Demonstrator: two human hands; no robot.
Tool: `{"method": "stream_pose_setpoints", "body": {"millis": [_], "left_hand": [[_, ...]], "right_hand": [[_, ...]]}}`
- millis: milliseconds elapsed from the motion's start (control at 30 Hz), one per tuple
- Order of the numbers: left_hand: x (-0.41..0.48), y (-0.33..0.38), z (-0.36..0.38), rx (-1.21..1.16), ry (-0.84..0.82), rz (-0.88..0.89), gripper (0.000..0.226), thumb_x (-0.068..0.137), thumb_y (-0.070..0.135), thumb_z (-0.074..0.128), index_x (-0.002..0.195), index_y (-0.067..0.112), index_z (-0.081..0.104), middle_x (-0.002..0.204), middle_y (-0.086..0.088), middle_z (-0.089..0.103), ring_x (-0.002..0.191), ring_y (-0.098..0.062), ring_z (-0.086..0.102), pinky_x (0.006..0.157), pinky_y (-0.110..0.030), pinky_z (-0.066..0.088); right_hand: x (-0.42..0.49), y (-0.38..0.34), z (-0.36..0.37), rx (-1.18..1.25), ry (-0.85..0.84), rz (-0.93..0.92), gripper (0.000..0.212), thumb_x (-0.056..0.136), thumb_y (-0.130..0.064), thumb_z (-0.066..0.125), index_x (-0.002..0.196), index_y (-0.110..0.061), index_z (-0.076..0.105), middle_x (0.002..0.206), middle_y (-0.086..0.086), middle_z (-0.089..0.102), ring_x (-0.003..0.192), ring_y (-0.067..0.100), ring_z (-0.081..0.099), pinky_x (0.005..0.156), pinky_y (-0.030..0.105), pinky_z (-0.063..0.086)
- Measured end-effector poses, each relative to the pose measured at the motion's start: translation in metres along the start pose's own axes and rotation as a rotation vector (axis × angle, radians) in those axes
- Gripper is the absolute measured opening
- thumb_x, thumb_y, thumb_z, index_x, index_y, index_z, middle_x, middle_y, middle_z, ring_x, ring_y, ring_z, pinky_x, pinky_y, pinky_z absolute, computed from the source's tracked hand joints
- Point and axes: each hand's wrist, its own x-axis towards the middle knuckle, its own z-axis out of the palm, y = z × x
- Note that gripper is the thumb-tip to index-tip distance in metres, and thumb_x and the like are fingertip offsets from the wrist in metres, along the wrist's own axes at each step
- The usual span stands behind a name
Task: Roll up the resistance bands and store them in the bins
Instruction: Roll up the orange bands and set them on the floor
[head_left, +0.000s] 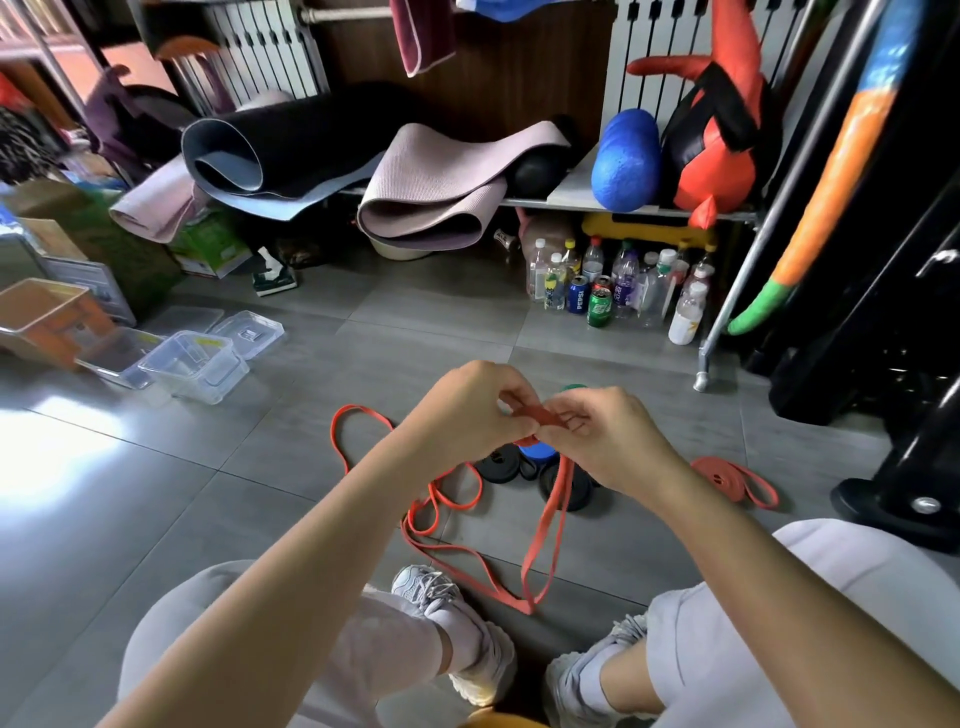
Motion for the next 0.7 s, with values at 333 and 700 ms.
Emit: {"method": "stream_pose_setpoints", "body": {"millis": [333, 700], "left_hand": [[-0.001, 0.004, -0.003, -0.590, 0.182, -0.042, 0.008, 0.090, 0.000, 0.056, 0.091, 0.007, 0.059, 0.073, -0.004, 0.063, 0.056, -0.002, 0.060, 0.063, -0.019, 0.054], [-0.001, 0.003, 0.009, -0.569, 0.133, -0.029, 0.019, 0.088, 0.007, 0.062, 0.106, 0.014, 0.062, 0.090, 0.005, 0.065, 0.062, 0.000, 0.061, 0.057, -0.015, 0.050]], "right_hand": [[-0.002, 0.002, 0.004, 0.559, 0.154, 0.077, 0.015, 0.076, 0.001, 0.071, 0.087, -0.009, 0.071, 0.071, -0.002, 0.072, 0.064, 0.007, 0.066, 0.064, 0.020, 0.054], [0.003, -0.001, -0.014, 0.467, 0.130, 0.051, 0.016, 0.079, -0.006, 0.069, 0.083, -0.021, 0.071, 0.063, -0.012, 0.070, 0.062, 0.002, 0.065, 0.060, 0.014, 0.051]]}}
